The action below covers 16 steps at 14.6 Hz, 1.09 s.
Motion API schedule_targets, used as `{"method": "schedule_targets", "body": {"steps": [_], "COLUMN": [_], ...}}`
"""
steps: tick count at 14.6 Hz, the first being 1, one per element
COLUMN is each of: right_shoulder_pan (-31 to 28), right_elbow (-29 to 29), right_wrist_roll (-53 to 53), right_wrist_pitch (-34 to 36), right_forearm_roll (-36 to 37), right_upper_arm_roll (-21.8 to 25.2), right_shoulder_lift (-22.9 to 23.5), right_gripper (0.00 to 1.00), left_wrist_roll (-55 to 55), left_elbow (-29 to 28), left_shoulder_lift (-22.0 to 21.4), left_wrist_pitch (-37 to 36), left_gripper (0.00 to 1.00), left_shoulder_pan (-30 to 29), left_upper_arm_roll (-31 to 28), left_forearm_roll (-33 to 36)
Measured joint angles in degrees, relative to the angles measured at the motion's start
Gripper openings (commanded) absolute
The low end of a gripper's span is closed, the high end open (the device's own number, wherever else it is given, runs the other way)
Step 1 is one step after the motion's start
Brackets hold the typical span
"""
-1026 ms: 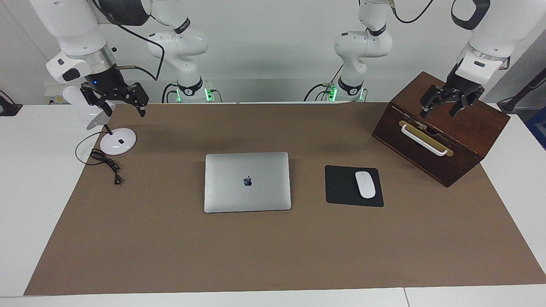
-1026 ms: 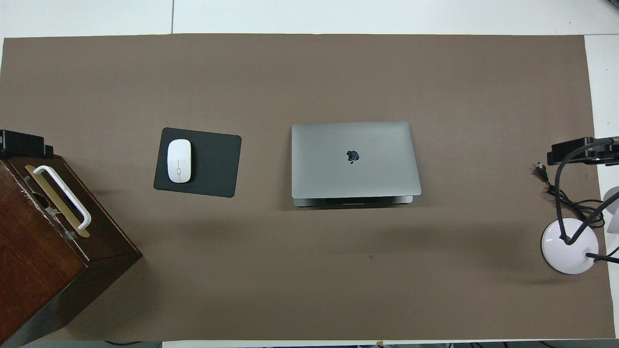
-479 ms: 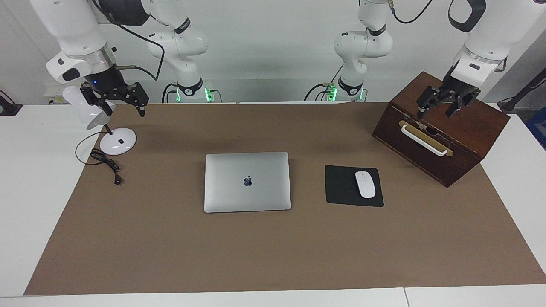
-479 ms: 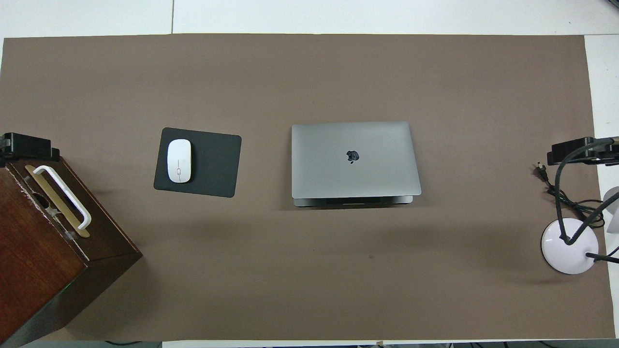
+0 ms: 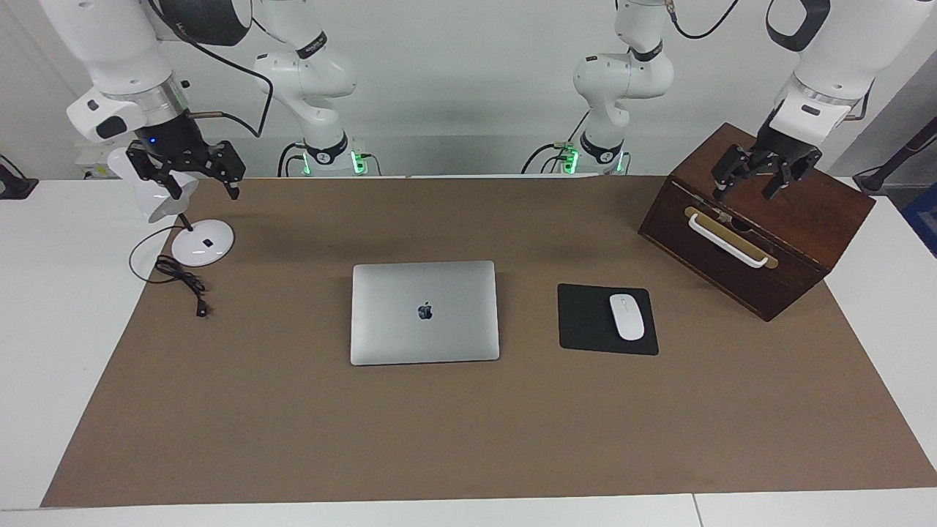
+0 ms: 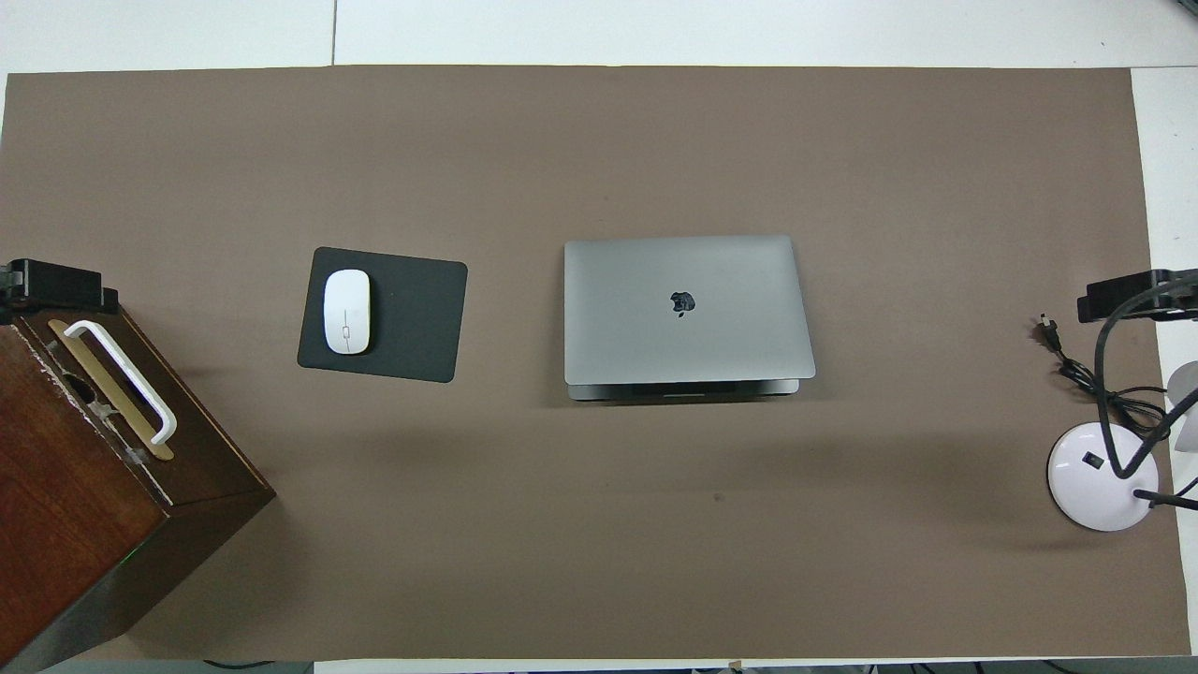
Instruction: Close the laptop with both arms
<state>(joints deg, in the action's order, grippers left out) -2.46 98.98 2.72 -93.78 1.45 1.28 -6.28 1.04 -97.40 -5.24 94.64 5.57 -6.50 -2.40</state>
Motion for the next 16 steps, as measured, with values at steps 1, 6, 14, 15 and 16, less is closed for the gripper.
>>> {"method": "schedule_targets", "body": {"steps": [1, 6, 14, 15, 16], "right_shoulder_pan": [0.0, 0.0, -0.02, -0.02, -0.02], "right_elbow": [0.07, 0.43, 0.46, 0.45, 0.45], "right_wrist_roll": [0.0, 0.0, 0.0, 0.0, 0.0], "right_wrist_pitch": [0.0, 0.0, 0.0, 0.0, 0.0], "right_forearm_roll": [0.0, 0.0, 0.0, 0.0, 0.0], "right_upper_arm_roll": [-0.06, -0.05, -0.06, -0.06, -0.05], "right_shoulder_lift": [0.01, 0.8, 2.08, 2.08, 2.08], "right_gripper": [1.0, 1.0, 1.0, 1.0, 1.0], "left_wrist_roll": [0.0, 0.0, 0.0, 0.0, 0.0], "left_elbow": [-0.03, -1.54, -3.16, -3.16, -3.16], "left_shoulder_lift": [0.0, -0.58, -1.79, -1.79, -1.79], "left_wrist_pitch": [-0.01, -2.22, -2.24, -2.23, -2.22], "left_gripper": [1.0, 1.0, 1.0, 1.0, 1.0], "left_shoulder_pan": [0.0, -0.08, -0.17, -0.16, -0.16], "left_upper_arm_roll": [-0.02, -0.2, -0.35, -0.35, -0.33], "left_forearm_roll": [0.41, 2.43, 2.66, 2.66, 2.66]}}
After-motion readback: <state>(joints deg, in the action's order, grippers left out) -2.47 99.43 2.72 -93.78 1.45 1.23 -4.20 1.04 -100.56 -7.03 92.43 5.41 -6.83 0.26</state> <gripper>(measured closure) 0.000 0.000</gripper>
